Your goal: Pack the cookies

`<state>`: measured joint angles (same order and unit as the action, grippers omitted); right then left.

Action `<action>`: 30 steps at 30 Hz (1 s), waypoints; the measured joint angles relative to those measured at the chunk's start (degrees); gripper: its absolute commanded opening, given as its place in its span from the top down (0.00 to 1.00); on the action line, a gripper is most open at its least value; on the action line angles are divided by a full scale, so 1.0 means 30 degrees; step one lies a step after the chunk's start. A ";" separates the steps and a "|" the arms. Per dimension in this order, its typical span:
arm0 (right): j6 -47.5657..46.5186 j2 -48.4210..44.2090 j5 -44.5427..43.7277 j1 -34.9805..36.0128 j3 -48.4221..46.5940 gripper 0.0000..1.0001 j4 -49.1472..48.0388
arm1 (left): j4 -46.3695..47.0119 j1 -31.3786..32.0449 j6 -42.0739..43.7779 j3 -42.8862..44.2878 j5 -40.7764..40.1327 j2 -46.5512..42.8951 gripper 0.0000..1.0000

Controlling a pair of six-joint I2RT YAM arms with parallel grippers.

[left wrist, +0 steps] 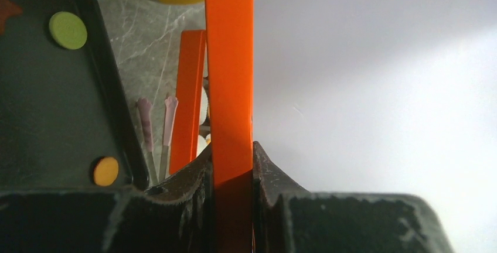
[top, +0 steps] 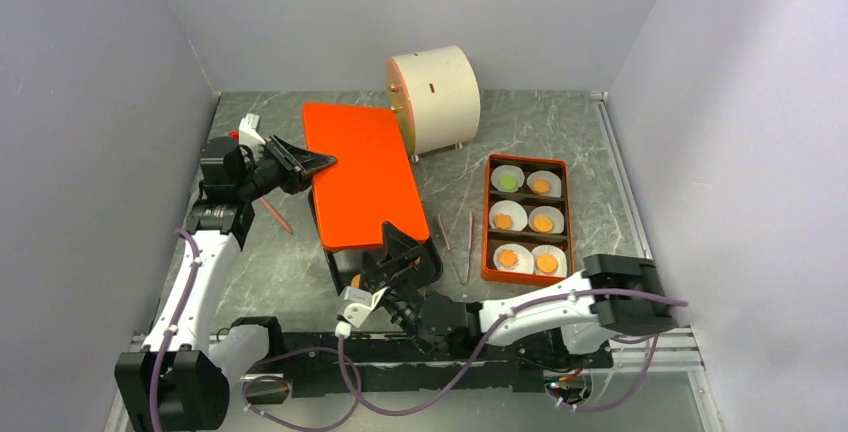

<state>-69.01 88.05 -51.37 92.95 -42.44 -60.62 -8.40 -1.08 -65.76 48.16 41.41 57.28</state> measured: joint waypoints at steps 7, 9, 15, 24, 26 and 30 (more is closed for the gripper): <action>0.8225 -0.3490 0.1661 0.0007 -0.1348 0.02 1.0848 | 0.2820 0.0000 -0.1581 -0.1865 -0.0131 0.0000 0.95; 1.0615 -0.4240 0.2499 0.0000 -0.2033 0.00 1.3916 | 0.3198 0.0000 -0.1887 -0.2346 -0.0153 0.0000 0.95; 1.6109 -0.6054 0.5515 0.0000 -0.3315 0.00 2.0524 | 0.4546 0.0000 -0.2878 -0.3133 -0.0189 0.0000 0.95; 2.1034 -0.9012 0.9500 -0.2659 -0.3337 0.00 2.4735 | 0.4874 0.0102 -0.2623 -0.3235 -0.0350 -0.0153 0.95; 2.1850 -0.9989 1.0360 -0.4583 -0.3337 0.00 2.5077 | 0.4918 0.0153 -0.2317 -0.3475 -0.0408 -0.0291 0.95; 2.3263 -1.1854 1.1307 -0.8138 -0.3475 0.00 2.5806 | 0.5129 0.0597 -0.1967 -0.4291 -0.0401 -0.0430 0.95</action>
<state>0.78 52.49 -17.45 68.53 -52.86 16.80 6.98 0.71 -71.66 35.29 40.21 55.99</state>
